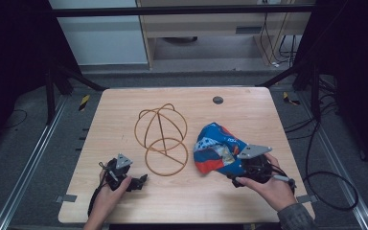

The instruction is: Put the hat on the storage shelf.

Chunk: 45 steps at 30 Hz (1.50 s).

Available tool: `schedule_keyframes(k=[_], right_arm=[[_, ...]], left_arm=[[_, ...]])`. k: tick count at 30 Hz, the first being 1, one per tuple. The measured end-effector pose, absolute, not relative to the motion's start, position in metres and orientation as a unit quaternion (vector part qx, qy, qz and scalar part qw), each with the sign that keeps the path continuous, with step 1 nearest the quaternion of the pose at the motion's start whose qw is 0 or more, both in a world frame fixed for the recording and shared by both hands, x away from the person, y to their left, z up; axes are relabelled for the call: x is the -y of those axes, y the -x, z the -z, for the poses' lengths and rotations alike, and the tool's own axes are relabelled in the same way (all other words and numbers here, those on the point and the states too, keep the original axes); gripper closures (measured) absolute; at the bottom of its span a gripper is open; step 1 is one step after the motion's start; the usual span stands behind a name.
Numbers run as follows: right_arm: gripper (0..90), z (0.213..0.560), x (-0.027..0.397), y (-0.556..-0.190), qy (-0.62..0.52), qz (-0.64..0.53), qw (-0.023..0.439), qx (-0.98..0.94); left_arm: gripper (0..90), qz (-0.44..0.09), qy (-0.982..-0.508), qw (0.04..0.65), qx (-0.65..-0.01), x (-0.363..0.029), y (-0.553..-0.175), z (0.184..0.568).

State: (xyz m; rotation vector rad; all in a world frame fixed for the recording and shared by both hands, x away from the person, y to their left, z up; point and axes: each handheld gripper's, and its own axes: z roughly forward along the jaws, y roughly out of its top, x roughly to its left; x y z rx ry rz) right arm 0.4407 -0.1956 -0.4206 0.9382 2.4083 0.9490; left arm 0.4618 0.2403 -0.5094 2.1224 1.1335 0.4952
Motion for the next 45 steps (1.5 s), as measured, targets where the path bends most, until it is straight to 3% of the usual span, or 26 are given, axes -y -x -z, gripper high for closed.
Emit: schedule_keyframes(k=[6, 19, 34, 45], right_arm=[[17.1, 0.405, 0.204, -0.451, -0.332, -0.31, 0.196, -0.869], [10.5, 0.394, 0.211, -0.49, -0.342, -0.278, 0.15, -0.885], [28.8, 0.395, 0.195, -0.524, -0.323, -0.255, 0.122, -0.903], [36.4, 0.41, 0.179, -0.547, -0.327, -0.24, 0.094, -0.909]], left_arm=[[0.0, -0.189, -0.814, 0.336, -0.434, -0.241, -0.462, 0.509], [0.0, -0.189, -0.815, 0.336, -0.432, -0.241, -0.462, 0.509], [0.0, -0.189, -0.815, 0.336, -0.432, -0.241, -0.462, 0.509], [0.0, -0.189, -0.815, 0.336, -0.432, -0.241, -0.462, 0.509]])
